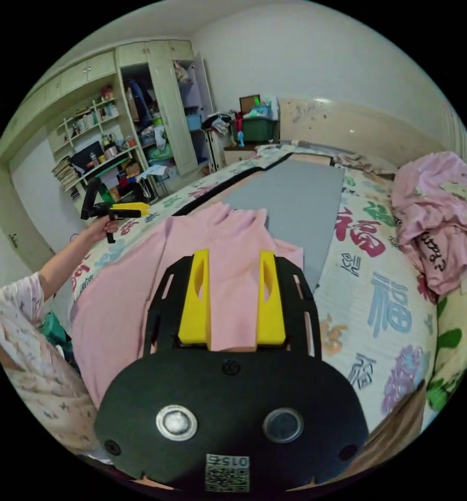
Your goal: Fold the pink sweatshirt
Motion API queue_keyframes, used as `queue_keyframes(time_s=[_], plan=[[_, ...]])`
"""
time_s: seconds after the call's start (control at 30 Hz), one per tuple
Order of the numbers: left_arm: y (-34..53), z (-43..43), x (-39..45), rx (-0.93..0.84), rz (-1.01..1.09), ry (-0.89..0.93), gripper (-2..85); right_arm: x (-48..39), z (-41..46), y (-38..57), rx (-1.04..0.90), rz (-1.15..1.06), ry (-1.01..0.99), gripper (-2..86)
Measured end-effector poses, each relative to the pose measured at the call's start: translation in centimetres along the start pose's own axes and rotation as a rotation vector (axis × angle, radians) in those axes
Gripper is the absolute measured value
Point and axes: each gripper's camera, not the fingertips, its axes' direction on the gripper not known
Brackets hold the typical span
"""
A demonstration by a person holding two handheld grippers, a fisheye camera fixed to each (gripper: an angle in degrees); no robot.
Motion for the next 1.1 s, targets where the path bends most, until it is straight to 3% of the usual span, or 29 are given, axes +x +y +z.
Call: queue_keyframes(time_s=[0.2, 0.3, 0.43, 0.57, 0.67, 0.8, 0.9, 1.0, 1.1], plan=[[-3.7, 10.6, -1.8, -0.217, 0.001, 0.029, 12.9, 4.4, 11.2, -7.9, -0.184, 0.071, 0.098, 13.6], [-3.1, 10.7, -1.7, -0.204, 0.022, 0.014, 10.3, 5.5, 15.2, -9.2, -0.315, 0.09, 0.143, 12.2], [-2.1, 7.5, -0.4, -0.159, 0.081, -0.043, 2.8, 5.6, 13.2, -8.9, -0.289, 0.047, 0.122, 4.6], [0.2, -0.6, 0.8, 0.014, 0.097, 0.006, 1.4, 4.9, 3.4, -5.4, -0.096, -0.03, 0.044, 2.9], [5.4, -10.2, 3.3, 0.193, 0.161, 0.015, 1.0, 2.9, -6.2, 0.3, 0.039, -0.11, 0.028, 2.6], [18.6, -22.1, 7.2, 0.338, 0.245, 0.076, 0.8, -1.2, -17.3, 13.3, 0.135, -0.248, -0.045, 2.4], [30.5, -25.1, 10.7, 0.303, 0.278, 0.103, 0.8, -3.6, -19.0, 24.3, 0.03, -0.28, -0.071, 2.6], [40.7, -23.9, 12.5, 0.192, 0.173, 0.163, 0.7, -3.3, -16.4, 33.5, -0.137, -0.169, -0.098, 2.4], [47.2, -24.1, 12.9, 0.198, 0.012, 0.172, 0.7, -1.3, -17.4, 37.9, -0.024, -0.019, -0.081, 1.9]])
